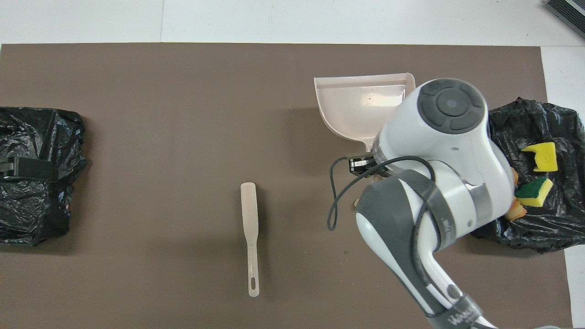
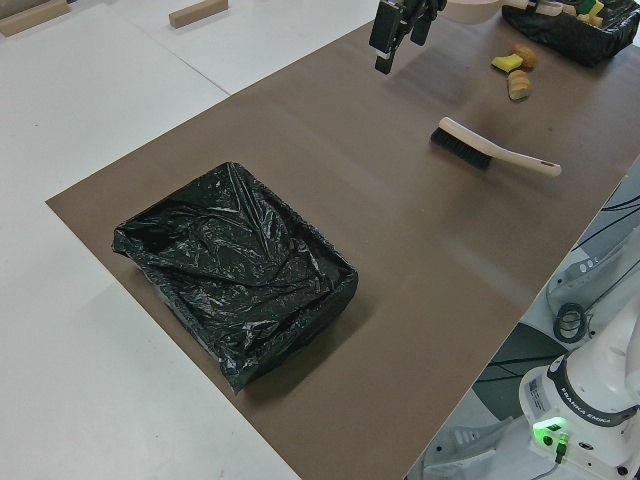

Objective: Sweep and dump trash in bin
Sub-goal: 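Bring the empty dustpan back and set it down with the right gripper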

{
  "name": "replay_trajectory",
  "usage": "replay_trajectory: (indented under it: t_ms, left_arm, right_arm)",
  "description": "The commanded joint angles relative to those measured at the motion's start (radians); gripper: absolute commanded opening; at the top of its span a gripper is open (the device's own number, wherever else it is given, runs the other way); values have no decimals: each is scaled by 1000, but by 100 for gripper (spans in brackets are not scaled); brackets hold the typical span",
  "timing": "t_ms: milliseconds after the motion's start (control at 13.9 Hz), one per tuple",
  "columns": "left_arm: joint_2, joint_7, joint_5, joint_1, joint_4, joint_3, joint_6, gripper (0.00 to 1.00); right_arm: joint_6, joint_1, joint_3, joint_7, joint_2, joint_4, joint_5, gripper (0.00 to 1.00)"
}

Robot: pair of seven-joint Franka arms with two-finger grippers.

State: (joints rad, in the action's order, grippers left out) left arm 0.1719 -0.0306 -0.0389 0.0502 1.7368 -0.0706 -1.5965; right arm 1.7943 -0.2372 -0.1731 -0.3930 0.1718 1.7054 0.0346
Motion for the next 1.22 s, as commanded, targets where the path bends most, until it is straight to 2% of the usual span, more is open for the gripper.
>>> replay_trajectory:
  t_ms: [0, 430, 717, 933, 1004, 1076, 1148]
  left_arm:
    - [-31, 9, 20, 2, -34, -5, 12, 100]
    - [-19, -2, 13, 2, -16, -3, 12, 100]
    - [-15, -2, 13, 2, -8, -3, 13, 100]
    - [-9, 0, 10, 6, 3, -3, 9, 100]
    - [-8, 1, 8, 8, 3, -5, 7, 100]
    - [-8, 1, 7, 8, 6, -5, 3, 100]
    - [-8, 3, 5, 8, 6, -5, 1, 100]
  right_arm:
    - [52, -46, 7, -96, 98, -76, -36, 0]
    - [187, -161, 7, -237, 256, -136, -38, 0]
    - [201, -204, 7, -293, 368, -223, -36, 0]
    - [229, -209, 7, -299, 391, -227, -38, 0]
    - [229, -209, 7, -300, 390, -224, -39, 37]
    - [214, -212, 7, -302, 387, -224, -42, 99]
    - [203, -212, 7, -313, 381, -224, -45, 100]
